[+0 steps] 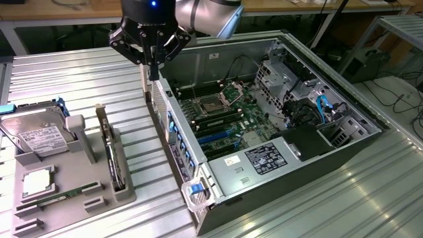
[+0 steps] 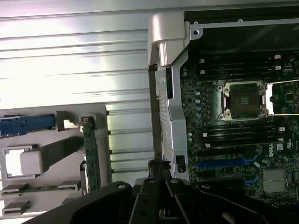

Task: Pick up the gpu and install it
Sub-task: 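Reach for the gpu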

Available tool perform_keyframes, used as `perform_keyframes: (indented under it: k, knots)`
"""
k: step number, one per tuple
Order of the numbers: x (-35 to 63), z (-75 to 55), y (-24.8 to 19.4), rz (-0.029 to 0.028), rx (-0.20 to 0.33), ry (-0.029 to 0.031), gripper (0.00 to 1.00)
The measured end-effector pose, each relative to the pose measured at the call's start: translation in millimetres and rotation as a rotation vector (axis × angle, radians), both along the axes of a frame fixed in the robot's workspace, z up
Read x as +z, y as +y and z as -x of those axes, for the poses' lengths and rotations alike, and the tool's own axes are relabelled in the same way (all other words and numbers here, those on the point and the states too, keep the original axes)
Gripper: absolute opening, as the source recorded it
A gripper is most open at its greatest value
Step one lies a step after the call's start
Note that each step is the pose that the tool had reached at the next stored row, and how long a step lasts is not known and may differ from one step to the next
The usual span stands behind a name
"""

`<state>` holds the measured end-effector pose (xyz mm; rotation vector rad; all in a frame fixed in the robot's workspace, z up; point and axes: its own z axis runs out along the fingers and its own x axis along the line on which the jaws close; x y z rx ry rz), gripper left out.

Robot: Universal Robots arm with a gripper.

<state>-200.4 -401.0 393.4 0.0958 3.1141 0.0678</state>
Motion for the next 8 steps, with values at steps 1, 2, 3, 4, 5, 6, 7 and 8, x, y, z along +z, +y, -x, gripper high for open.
perform_keyframes:
  k: [1,2,3,4,5,6,7,8]
  knots:
    - [0.0,0.5,-1.0,-0.0002,0.002,-0.0001,0.11]
    - [0.0,0.9,-1.8,-0.0001,0.005,-0.0001,0.11]
    - [-0.1,1.6,-2.8,-0.0002,0.008,-0.0001,0.11]
    - [-0.1,2.2,-3.7,-0.0002,0.01,-0.0001,0.11]
    - [-0.1,2.8,-4.5,-0.0001,0.012,-0.0001,0.11]
    - [-0.1,3.5,-5.5,-0.0002,0.015,-0.0001,0.11]
    - [-0.1,4.4,-6.4,-0.0002,0.017,-0.0001,0.11]
    - [-0.1,5.3,-7.2,-0.0002,0.019,-0.0001,0.11]
